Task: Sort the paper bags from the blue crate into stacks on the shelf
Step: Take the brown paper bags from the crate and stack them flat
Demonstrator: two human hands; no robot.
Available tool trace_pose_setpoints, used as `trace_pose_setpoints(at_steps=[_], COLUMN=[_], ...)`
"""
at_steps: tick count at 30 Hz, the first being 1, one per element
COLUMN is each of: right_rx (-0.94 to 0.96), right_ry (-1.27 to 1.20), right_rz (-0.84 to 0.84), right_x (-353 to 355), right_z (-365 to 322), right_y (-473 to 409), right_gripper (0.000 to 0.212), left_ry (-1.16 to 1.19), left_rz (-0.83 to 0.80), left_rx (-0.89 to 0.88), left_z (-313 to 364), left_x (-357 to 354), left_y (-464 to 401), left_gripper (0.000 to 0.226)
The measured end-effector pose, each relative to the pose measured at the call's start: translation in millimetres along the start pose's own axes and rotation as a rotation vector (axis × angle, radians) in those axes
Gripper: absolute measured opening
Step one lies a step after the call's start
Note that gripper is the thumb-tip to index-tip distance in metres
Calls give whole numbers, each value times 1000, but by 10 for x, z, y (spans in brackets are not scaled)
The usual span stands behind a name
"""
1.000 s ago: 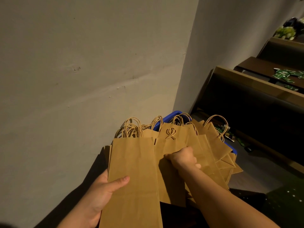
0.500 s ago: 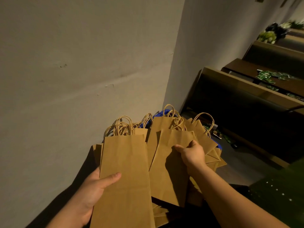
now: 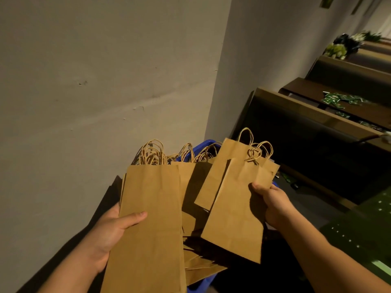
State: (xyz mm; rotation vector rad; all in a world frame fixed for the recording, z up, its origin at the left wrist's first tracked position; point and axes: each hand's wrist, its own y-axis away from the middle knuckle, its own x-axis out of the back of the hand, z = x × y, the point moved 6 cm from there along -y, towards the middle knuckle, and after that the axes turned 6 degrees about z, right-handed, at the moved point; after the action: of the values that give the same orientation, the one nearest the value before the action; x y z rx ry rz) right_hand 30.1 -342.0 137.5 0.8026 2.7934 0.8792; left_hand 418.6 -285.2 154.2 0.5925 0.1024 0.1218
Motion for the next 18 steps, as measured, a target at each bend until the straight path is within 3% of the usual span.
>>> trace_pose_setpoints(at_steps=[2,5,7,12,18], right_rx=[41,89,120,148,113], right_ry=[-26,49,141,132,-27], right_rz=[12,30,-20,-291,-448], right_x=[97,224,226,-98,-346], right_z=[-29,-99,-128,-123,-62], right_y=[19,75,123,473,763], right_gripper=[28,33,47,29,33], left_ry=[-45,-123,-189,-215,-388], left_rz=[2,12,8,-93,9], left_rx=[-21,-96,-178,-181,-307], left_z=[29,108,184,161,226], left_x=[39,64,8,-233,-263], left_y=[17,40,75,140,128], left_gripper=[51,100,107,51,28])
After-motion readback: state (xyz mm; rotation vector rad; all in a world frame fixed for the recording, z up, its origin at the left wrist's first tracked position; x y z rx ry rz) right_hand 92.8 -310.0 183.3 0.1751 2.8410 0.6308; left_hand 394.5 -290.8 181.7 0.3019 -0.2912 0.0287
